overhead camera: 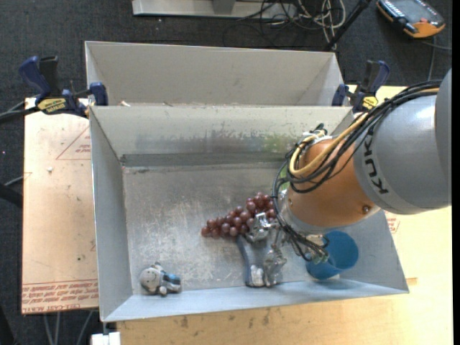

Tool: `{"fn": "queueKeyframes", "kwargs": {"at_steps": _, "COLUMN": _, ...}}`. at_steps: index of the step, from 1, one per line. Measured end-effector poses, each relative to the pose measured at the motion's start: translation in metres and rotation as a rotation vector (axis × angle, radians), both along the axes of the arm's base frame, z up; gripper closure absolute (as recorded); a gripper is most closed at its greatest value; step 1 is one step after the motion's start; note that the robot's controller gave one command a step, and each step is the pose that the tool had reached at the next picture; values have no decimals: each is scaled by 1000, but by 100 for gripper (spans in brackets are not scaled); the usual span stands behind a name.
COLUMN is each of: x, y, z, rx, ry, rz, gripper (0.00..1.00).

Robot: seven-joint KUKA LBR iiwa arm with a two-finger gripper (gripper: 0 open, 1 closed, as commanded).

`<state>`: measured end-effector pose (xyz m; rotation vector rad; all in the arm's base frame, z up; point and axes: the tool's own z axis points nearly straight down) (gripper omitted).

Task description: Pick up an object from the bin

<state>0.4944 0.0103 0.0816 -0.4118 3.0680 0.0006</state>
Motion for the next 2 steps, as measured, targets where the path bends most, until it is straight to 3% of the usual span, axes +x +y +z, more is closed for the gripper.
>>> {"fn": "queueKeyframes", "kwargs": {"at_steps": 1, "x": 0, "y": 0, "z": 0, "rx": 0, "ry": 0, "rz": 1, "gripper": 100}}
{"fn": "queueKeyframes", "kwargs": {"at_steps": 2, "x": -12, "y": 40, "z": 27, "rx": -8, "ry": 41, "rz": 80, "gripper": 100}}
